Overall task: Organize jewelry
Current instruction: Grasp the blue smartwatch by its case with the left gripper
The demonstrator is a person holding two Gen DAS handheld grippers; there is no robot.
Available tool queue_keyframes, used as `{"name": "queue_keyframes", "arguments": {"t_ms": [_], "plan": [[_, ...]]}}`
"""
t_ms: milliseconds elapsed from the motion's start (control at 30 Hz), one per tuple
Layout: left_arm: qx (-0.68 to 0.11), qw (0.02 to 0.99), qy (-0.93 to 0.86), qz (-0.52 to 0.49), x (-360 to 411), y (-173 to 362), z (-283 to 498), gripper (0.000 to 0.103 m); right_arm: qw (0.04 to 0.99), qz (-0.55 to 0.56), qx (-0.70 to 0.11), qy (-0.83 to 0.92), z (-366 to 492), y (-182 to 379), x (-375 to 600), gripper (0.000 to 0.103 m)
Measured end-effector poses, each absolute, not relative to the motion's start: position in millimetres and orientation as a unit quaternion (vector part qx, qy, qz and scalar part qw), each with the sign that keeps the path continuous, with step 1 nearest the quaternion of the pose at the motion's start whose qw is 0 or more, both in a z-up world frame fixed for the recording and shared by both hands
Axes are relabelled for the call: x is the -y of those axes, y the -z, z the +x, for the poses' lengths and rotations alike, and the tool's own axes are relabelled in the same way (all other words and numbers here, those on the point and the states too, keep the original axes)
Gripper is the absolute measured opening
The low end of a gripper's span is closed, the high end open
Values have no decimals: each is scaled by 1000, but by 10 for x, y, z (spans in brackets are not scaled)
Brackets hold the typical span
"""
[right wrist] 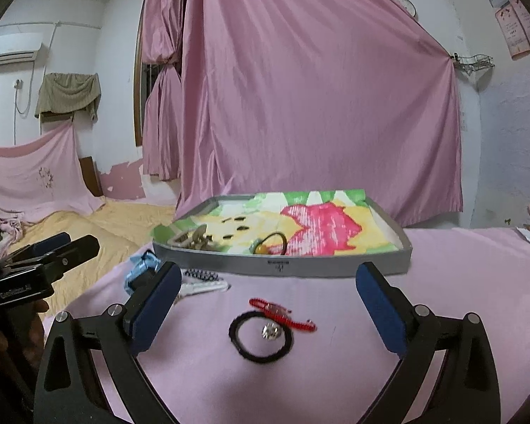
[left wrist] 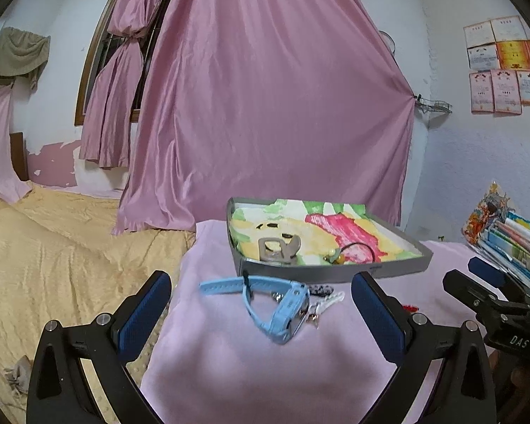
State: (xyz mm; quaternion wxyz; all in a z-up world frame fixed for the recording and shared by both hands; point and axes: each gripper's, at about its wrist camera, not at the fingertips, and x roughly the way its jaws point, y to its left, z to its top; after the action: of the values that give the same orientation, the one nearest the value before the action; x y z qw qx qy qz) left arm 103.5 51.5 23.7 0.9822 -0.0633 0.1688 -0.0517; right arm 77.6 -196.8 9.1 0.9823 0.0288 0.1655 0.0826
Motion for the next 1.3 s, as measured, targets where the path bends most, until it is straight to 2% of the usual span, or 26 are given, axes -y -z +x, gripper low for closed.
{"name": "queue_keyframes", "arguments": {"t_ms": [267,500,567,633,733,800,933,1000,1100,1300], "plan": [[-195,978,54,-55,-566,-124,1065,102,973,19,-212,-89,846,30,1890,97],[-255,962,73,-64,-608,-37,1227,102,960,26,-259,-106,961,113,1848,96],[-268,958,80,-69,-609,-8,1276,102,956,21,-268,-115,981,135,1814,90],[-278,954,85,-72,-604,12,1317,102,953,15,-276,-121,1003,146,1782,72],[-289,950,94,-76,-577,44,1370,100,948,13,-289,-136,1038,176,1743,60],[-298,946,98,-75,-547,62,1413,91,943,7,-299,-145,1065,192,1705,51],[-319,939,107,-75,-500,89,1507,79,934,-1,-318,-161,1131,208,1662,34],[-329,935,109,-74,-479,100,1550,72,930,-4,-328,-164,1166,217,1649,30],[-342,930,112,-72,-445,118,1615,67,924,-11,-345,-161,1232,228,1623,30],[-358,924,113,-73,-413,154,1701,63,914,-16,-371,-160,1373,256,1584,30]]}}
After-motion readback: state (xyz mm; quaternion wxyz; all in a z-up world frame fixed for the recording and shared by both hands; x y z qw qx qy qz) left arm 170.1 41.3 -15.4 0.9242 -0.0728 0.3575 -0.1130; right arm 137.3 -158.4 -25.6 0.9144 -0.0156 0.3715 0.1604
